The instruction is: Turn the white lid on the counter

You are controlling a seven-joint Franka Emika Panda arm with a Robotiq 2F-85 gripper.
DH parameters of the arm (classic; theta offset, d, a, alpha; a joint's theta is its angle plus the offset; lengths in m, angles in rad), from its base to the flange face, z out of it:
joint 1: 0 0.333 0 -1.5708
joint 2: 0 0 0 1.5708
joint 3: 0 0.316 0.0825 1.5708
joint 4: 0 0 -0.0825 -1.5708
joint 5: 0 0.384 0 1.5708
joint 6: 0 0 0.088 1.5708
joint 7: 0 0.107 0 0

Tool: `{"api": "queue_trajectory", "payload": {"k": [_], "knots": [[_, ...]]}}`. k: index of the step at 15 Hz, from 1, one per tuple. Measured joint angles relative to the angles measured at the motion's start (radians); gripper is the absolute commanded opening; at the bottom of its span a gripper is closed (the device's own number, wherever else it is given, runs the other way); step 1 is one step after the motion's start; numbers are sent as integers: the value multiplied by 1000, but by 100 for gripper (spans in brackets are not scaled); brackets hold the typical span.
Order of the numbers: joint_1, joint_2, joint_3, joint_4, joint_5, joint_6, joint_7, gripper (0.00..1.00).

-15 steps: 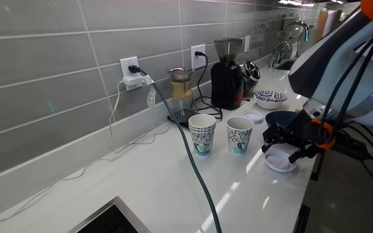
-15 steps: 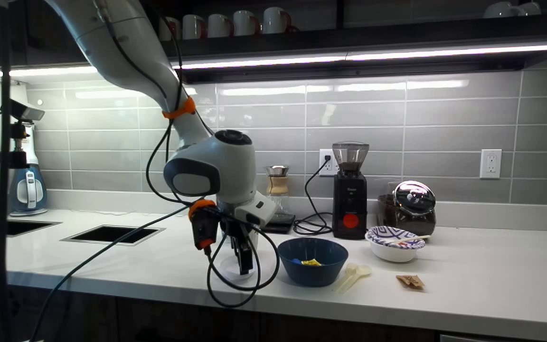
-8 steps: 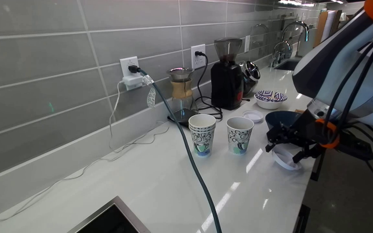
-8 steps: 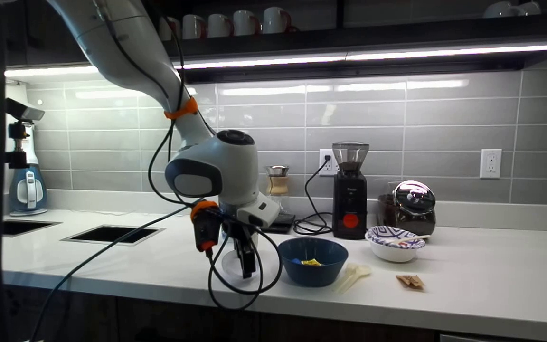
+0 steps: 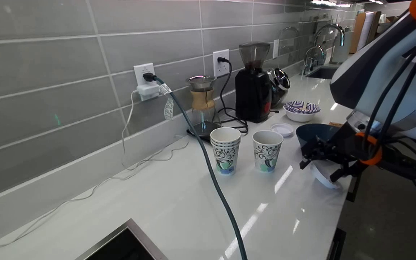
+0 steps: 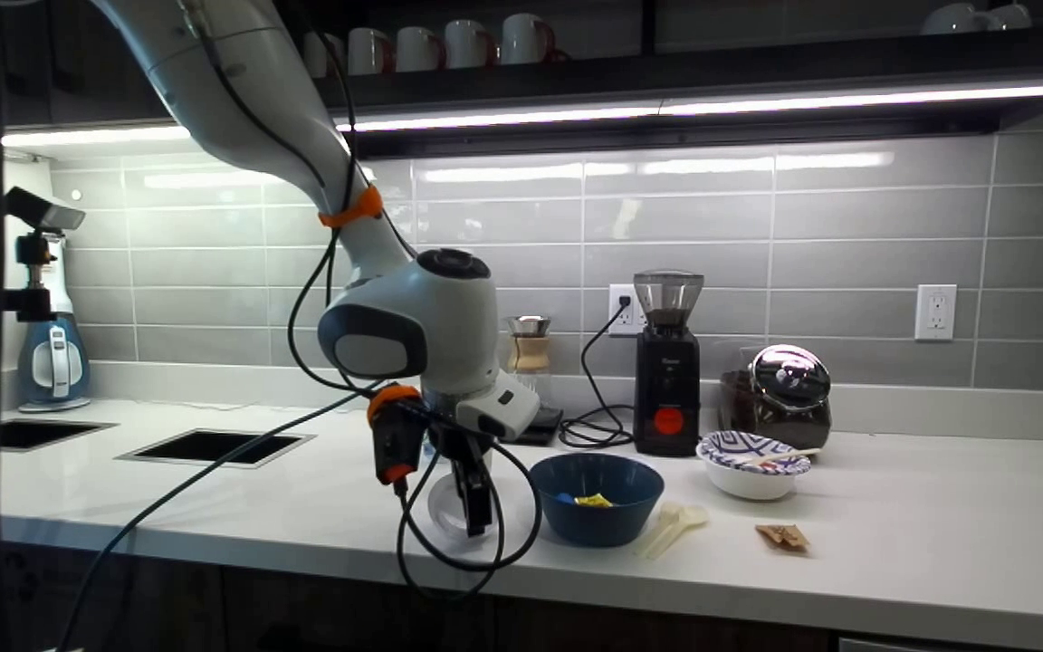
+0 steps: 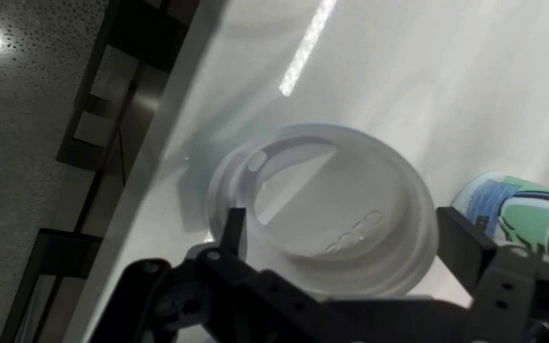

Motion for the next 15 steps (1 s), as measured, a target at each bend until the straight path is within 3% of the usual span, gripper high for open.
{"api": "queue_trajectory", "payload": {"k": [6,7,9,15], "knots": [[-19,4,0,0,55,0,-17,100],[-20,4,0,0,73,0,-27,75],[-21,4,0,2,109,0,-52,66],[-22,4,0,5,170,0,-107,23]]}}
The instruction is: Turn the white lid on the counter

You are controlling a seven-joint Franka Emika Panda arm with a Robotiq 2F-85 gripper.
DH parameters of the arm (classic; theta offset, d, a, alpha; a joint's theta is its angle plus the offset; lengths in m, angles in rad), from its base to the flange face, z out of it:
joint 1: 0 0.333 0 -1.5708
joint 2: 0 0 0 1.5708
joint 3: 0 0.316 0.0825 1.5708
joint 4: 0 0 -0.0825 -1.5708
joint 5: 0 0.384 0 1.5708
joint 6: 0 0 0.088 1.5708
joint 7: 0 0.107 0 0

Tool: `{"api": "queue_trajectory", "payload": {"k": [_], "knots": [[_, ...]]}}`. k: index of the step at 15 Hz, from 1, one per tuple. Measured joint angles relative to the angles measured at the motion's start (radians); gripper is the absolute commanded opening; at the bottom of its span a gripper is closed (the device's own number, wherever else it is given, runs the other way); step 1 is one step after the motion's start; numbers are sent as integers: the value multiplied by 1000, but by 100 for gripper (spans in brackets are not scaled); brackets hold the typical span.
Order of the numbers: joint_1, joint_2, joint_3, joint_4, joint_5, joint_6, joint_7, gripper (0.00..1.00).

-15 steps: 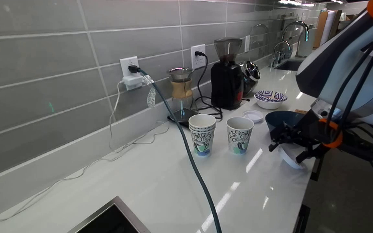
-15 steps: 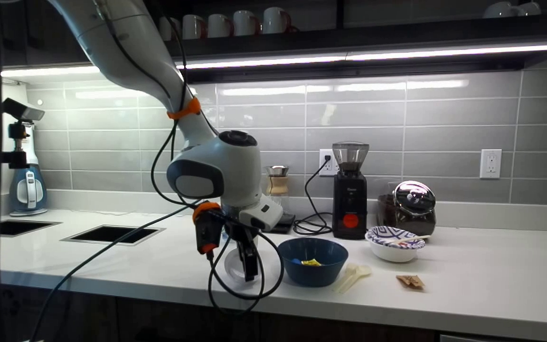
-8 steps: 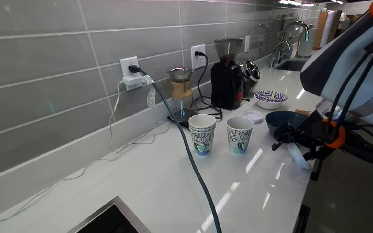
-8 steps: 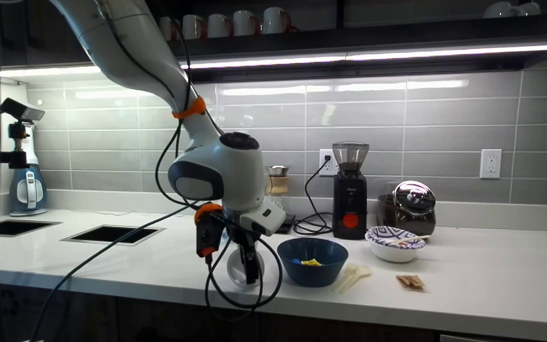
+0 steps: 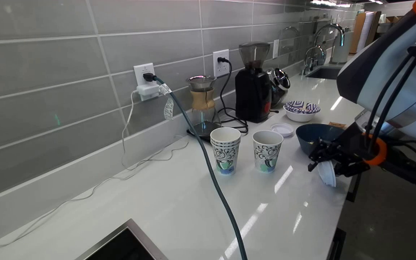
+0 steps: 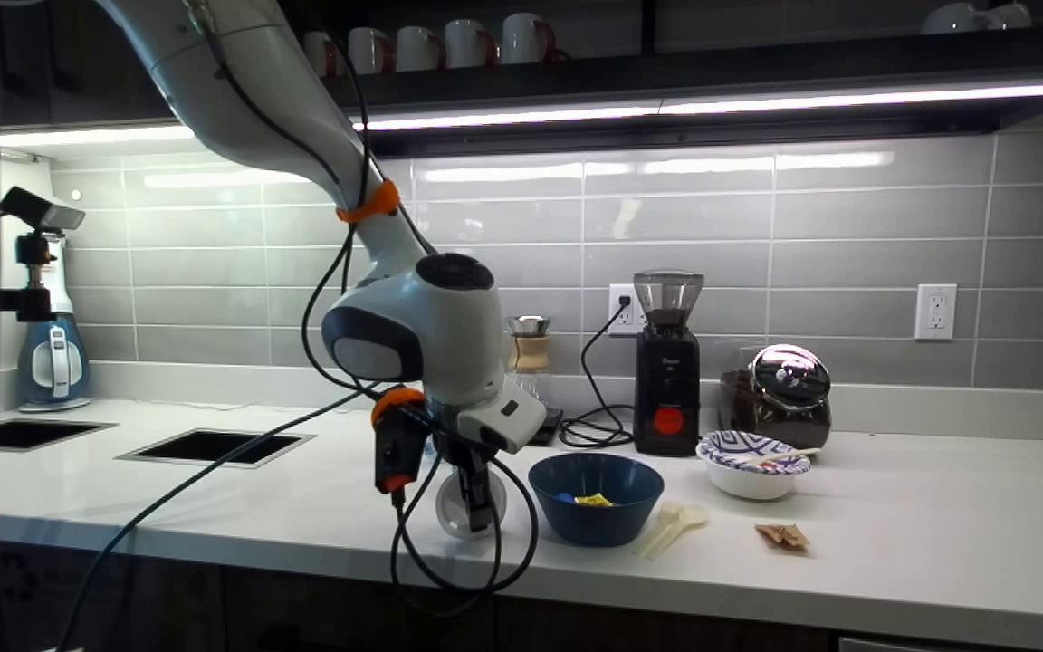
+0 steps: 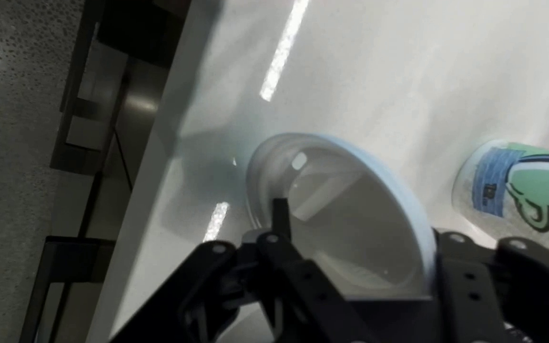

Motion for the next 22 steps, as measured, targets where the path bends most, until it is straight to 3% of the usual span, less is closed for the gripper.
{"api": "queue_trajectory", "payload": {"k": [3,5,12,18,22], "knots": [[0,0,1,2,28,0,-26,2],[0,-1,6,8,58,0,-52,0],[4,-4,59,49,209,-87,-189,5],[8,-2,57,52,223,-301,-216,6],[13,9,34,53,223,-418,-241,17]]}}
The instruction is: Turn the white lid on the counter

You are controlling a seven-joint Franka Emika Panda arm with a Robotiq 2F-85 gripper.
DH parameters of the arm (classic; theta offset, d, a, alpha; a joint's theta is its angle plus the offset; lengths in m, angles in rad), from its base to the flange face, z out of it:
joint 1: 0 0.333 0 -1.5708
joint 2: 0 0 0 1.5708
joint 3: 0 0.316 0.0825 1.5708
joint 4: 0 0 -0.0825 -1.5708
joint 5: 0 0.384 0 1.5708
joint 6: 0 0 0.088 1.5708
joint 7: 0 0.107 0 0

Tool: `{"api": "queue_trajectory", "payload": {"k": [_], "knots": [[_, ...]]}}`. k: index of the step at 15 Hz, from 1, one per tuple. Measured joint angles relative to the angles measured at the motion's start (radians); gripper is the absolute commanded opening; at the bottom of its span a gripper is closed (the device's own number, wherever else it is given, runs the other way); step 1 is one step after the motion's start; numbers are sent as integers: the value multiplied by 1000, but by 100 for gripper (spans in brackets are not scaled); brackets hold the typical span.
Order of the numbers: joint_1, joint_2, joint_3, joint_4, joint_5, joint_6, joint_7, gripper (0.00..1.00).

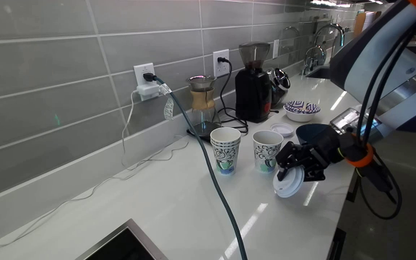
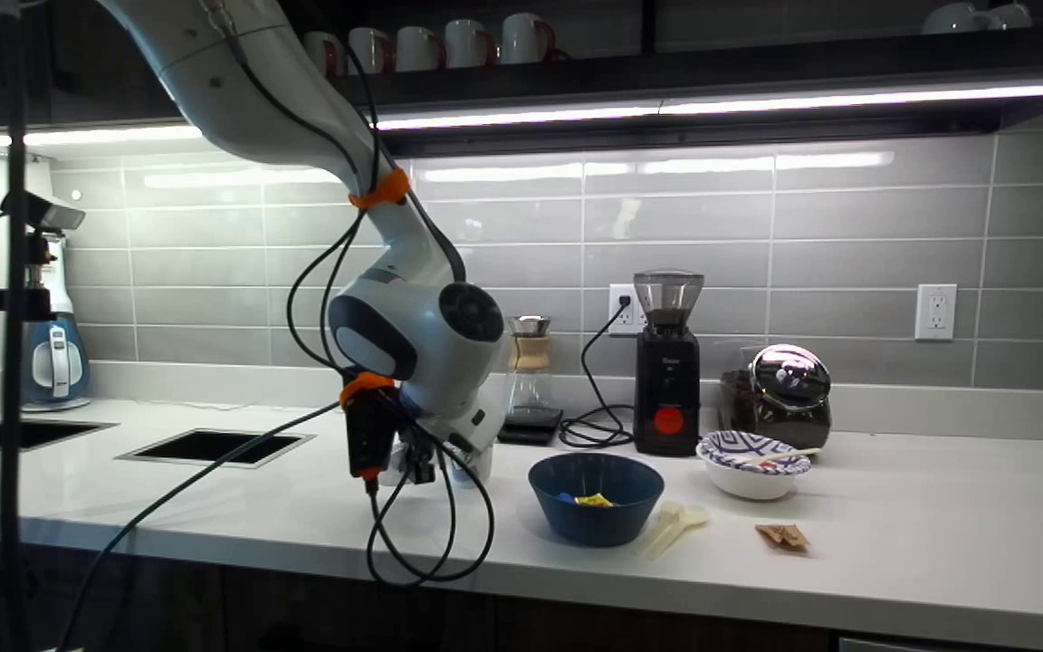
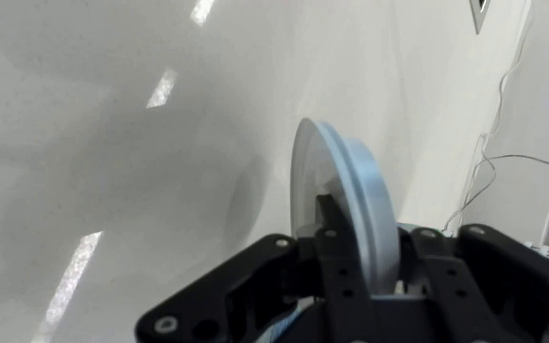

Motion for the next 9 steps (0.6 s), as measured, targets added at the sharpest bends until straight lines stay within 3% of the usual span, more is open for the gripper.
{"api": "queue_trajectory", "payload": {"k": [6,9], "knots": [[1,38,-28,9,0,-69,-49,65],[3,50,-34,11,-1,-70,-61,76]]}}
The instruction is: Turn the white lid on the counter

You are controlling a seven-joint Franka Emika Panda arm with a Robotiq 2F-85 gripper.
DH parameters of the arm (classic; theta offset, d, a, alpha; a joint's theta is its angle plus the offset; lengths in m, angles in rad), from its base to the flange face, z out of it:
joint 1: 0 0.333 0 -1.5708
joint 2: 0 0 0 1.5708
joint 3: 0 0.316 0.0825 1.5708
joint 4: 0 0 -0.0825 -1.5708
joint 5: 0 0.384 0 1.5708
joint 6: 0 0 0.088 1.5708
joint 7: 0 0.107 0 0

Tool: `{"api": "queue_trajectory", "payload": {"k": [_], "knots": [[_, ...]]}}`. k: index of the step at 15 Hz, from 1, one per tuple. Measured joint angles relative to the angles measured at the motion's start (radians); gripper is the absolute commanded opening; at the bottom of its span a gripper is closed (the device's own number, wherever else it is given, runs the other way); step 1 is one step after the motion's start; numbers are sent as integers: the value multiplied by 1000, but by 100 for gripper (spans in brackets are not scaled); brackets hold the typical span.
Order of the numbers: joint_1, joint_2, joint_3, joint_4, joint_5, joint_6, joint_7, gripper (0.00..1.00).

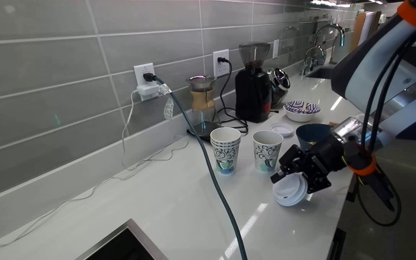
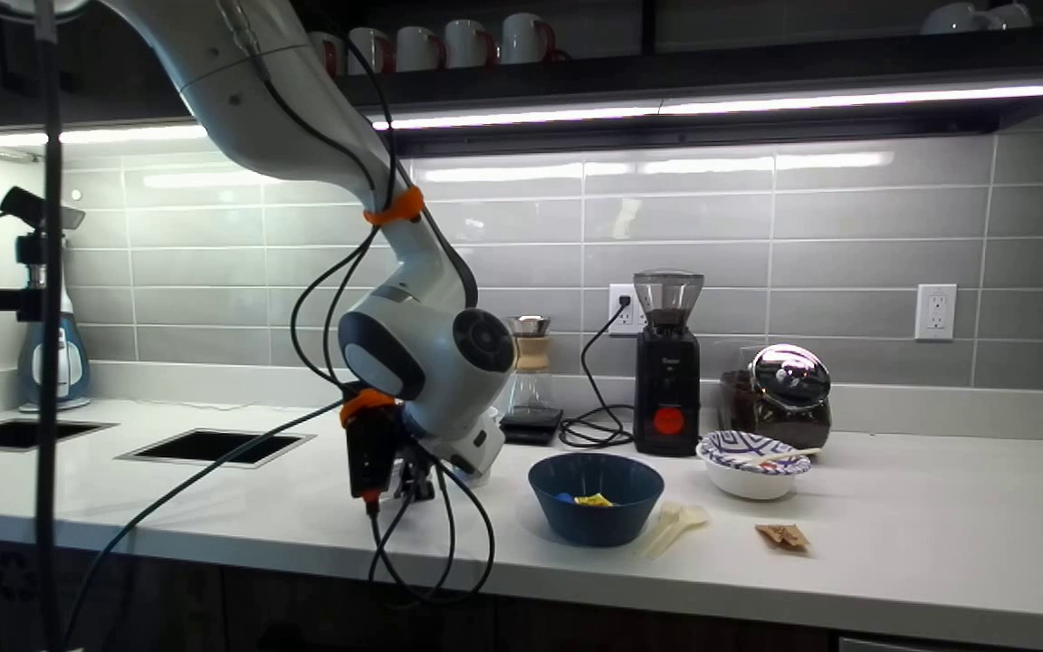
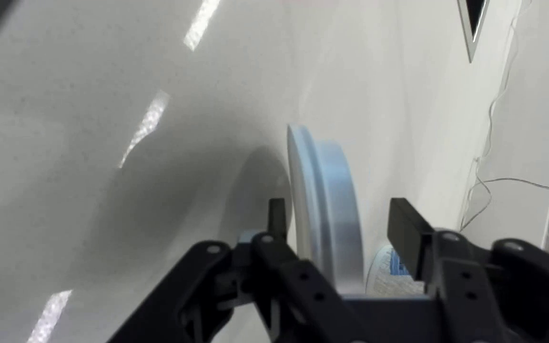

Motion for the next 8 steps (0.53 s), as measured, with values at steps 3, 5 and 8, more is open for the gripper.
{"api": "queue_trajectory", "payload": {"k": [3,5,8], "knots": [[2,3,-5,0,-4,0,-3,88],[4,3,-11,0,-10,2,-4,100],[12,-1,-24,2,-57,16,7,100]]}}
